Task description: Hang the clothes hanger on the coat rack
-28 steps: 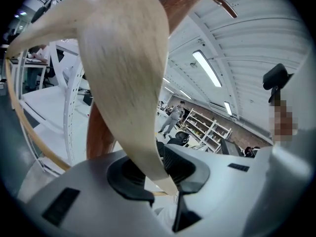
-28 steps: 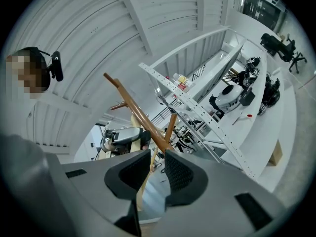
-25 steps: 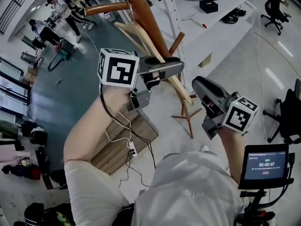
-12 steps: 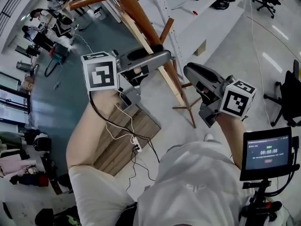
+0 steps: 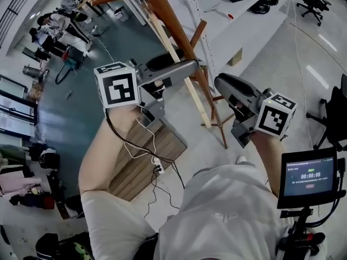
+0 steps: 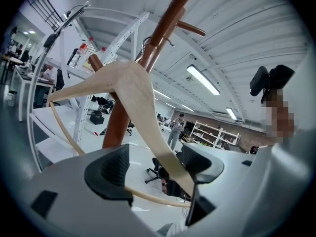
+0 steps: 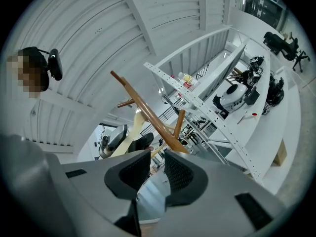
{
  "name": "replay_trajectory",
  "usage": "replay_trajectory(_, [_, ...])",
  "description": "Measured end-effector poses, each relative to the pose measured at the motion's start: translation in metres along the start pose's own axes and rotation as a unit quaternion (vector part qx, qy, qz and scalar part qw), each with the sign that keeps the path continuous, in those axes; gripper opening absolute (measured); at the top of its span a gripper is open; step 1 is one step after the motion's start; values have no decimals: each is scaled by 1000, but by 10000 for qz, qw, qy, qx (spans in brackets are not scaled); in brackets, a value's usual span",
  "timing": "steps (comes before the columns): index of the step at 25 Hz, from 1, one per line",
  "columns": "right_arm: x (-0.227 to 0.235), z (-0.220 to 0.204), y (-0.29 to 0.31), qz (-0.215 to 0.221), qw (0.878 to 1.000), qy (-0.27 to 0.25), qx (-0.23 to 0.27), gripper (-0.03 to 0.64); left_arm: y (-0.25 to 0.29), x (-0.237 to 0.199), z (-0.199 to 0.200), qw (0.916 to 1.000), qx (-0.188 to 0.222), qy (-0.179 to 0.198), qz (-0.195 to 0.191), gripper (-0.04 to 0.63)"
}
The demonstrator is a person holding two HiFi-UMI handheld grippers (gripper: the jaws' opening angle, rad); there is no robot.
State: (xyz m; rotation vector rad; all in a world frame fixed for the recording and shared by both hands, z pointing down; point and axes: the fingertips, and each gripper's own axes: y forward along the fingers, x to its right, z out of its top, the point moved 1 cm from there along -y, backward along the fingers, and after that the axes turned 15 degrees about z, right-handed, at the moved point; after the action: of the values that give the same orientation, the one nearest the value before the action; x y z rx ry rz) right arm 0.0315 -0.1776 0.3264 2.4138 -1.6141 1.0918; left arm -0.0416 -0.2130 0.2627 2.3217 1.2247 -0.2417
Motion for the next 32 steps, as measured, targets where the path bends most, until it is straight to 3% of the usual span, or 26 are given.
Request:
replay_trajectory(2, [-1, 0, 0, 34, 10000, -7, -2, 97, -3, -2, 0, 9998, 61, 117, 145, 347])
replay_trajectory(18, [-14, 8, -2, 276, 9996, -76, 57, 97, -56, 10, -3, 9978, 522, 183, 372, 347])
replay_trajectory(26, [-15, 0, -9, 305, 9995, -55, 68, 97, -80, 13, -20, 9941, 902, -222, 564, 345])
replay_trajectory(32, [-6, -39, -16, 250, 9990, 309, -187, 97, -100, 9, -54, 9865, 1271, -770, 690, 345])
